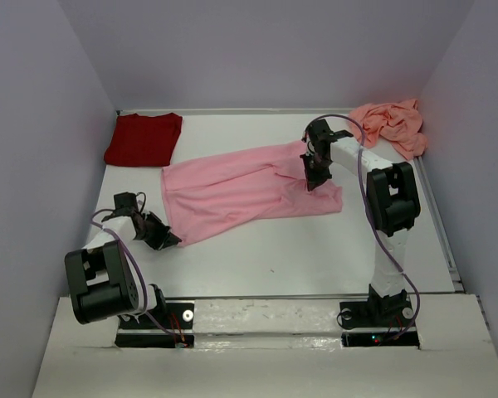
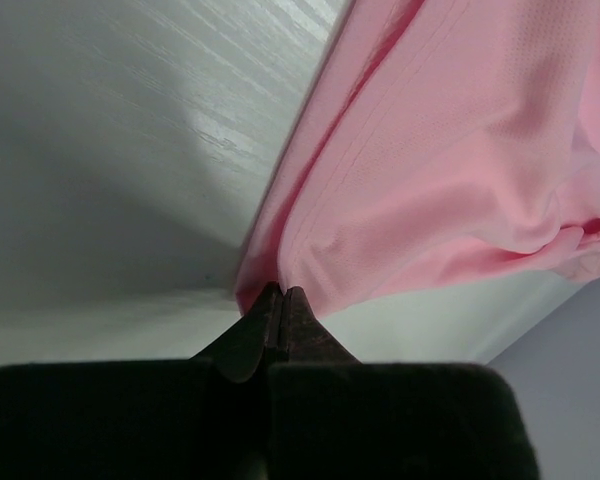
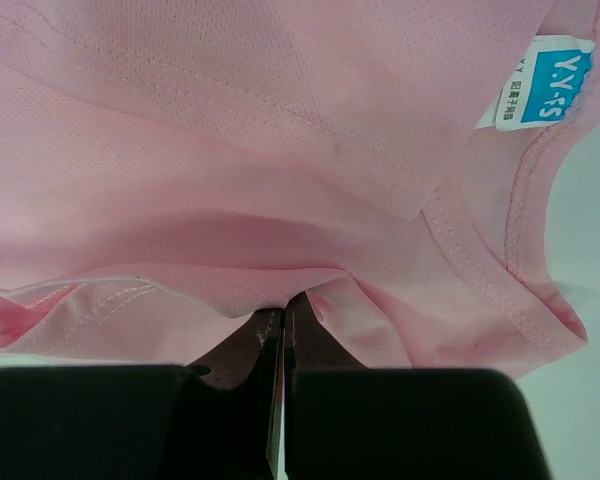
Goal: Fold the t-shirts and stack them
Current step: Fold the tshirt
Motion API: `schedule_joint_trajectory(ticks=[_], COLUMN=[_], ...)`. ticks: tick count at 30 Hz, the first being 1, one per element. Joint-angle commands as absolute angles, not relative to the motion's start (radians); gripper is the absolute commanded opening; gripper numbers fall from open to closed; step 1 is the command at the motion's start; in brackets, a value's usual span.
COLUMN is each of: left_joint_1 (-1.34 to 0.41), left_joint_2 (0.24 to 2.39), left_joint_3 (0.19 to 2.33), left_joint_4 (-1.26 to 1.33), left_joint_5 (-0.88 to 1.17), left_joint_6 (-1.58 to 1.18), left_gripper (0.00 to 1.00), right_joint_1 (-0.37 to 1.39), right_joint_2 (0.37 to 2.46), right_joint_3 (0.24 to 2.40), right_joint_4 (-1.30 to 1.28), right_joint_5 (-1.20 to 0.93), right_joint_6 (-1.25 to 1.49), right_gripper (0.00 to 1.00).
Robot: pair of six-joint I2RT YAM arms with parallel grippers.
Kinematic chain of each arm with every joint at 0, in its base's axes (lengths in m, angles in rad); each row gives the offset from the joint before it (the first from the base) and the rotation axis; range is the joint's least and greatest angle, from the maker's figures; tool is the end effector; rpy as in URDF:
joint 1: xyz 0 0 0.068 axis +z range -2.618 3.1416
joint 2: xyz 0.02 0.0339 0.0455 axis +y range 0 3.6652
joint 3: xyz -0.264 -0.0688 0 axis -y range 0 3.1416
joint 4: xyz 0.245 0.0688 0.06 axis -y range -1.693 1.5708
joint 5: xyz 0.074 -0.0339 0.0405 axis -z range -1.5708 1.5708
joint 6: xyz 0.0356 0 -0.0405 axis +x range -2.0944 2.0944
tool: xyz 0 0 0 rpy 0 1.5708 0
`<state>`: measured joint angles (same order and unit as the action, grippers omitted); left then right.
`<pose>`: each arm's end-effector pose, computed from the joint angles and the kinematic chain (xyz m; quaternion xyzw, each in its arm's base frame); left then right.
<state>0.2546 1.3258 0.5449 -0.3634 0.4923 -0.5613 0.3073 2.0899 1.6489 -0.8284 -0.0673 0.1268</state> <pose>0.2131 0.0381 0.1438 -0.3287 0.8906 -0.2667 0.1665 0.4098 0.1325 0.1878 -0.0941 0.9836 0.0648 0.1394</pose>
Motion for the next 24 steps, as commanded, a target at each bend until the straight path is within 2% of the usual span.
schedule_joint_trajectory(ticks=[1, 24], left_joint_1=[0.252, 0.253], left_joint_2=[1.312, 1.44], left_joint_3=[0.607, 0.836], left_joint_4=[-0.434, -0.486], left_joint_5=[0.506, 0.526], left_joint_6=[-0.538, -0.518], left_gripper=[0.0, 0.0], right_joint_1=[0.293, 0.215], right_joint_2=[2.1, 2.08], right_joint_3=[1.701, 1.802], right_joint_4=[-0.813, -0.873], right_joint_5=[-0.058, -0.006], right_joint_6=[0.115, 0.123], right_gripper=[0.0, 0.0])
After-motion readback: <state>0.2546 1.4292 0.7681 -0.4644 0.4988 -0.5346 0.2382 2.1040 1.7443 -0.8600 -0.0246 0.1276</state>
